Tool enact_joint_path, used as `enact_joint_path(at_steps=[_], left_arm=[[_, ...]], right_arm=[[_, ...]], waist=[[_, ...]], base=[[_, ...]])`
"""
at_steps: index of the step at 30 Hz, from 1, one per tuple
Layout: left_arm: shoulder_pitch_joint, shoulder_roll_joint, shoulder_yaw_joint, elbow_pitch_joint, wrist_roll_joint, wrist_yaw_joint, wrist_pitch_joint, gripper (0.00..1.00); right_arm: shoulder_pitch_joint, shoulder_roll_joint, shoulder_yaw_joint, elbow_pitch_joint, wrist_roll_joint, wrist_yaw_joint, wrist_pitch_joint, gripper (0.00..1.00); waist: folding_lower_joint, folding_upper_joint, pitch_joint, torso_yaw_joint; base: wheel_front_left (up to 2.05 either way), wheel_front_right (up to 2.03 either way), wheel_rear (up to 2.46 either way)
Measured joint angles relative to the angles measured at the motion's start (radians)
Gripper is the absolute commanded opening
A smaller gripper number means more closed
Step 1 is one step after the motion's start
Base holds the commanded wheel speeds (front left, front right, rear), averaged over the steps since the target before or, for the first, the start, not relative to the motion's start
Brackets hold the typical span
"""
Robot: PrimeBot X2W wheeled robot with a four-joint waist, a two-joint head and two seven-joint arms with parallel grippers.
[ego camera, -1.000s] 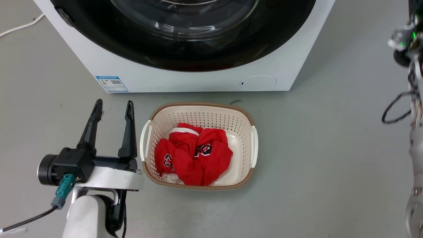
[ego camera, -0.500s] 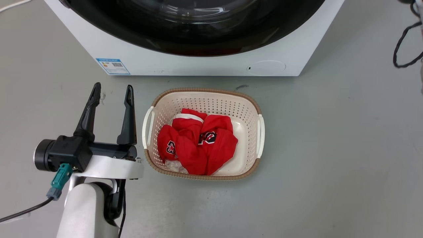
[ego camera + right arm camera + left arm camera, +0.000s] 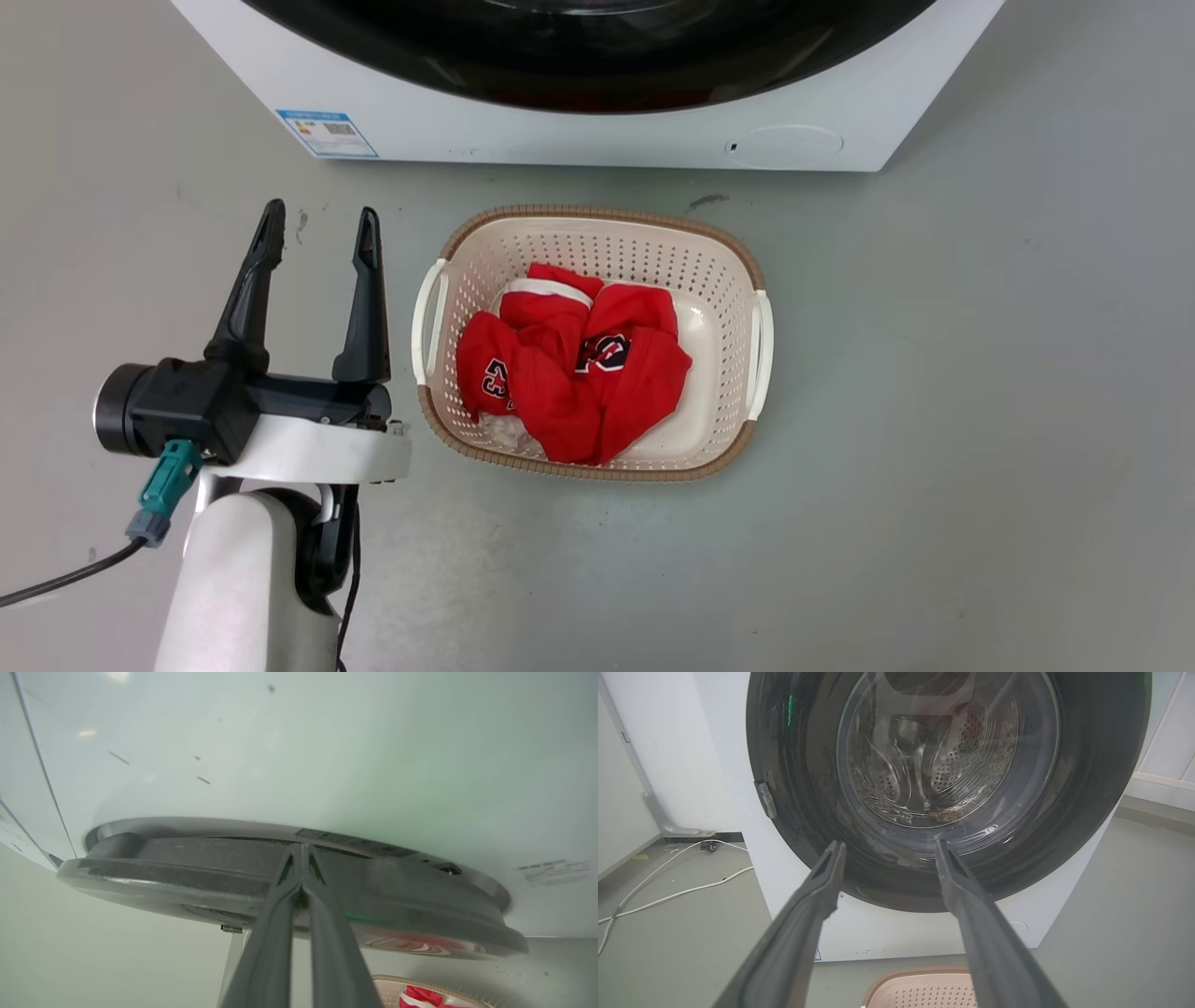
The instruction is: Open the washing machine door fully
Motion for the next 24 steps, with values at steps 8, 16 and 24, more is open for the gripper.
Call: enact_joint_path(at_steps=[8,16,24], left_arm=[[-0.019,-0.001,-0.006,0.004,-0.002,0.000,0.000,1.00],[-0.021,-0.002,-0.008,0.013,-0.002,0.000,0.000,1.00],[-0.021,-0.006,-0.012,0.026,-0.002,0.000,0.000,1.00]], right_arm=[[-0.048,-0.005,-0.054,0.014,-0.004,0.000,0.108,0.00],[-0.036,0.009,-0.085,0.013,-0.013,0.000,0.250,0.00],[0.005,0.039,-0.097,0.014,-0.021,0.000,0.348,0.00]], waist=[[0.0000,0.0000,0.024,0.007],[0.0000,0.0000,0.013,0.007],[0.0000,0.0000,-0.018,0.006]], base=[[0.00,0.00,0.00],[0.00,0.00,0.00],[0.00,0.00,0.00]])
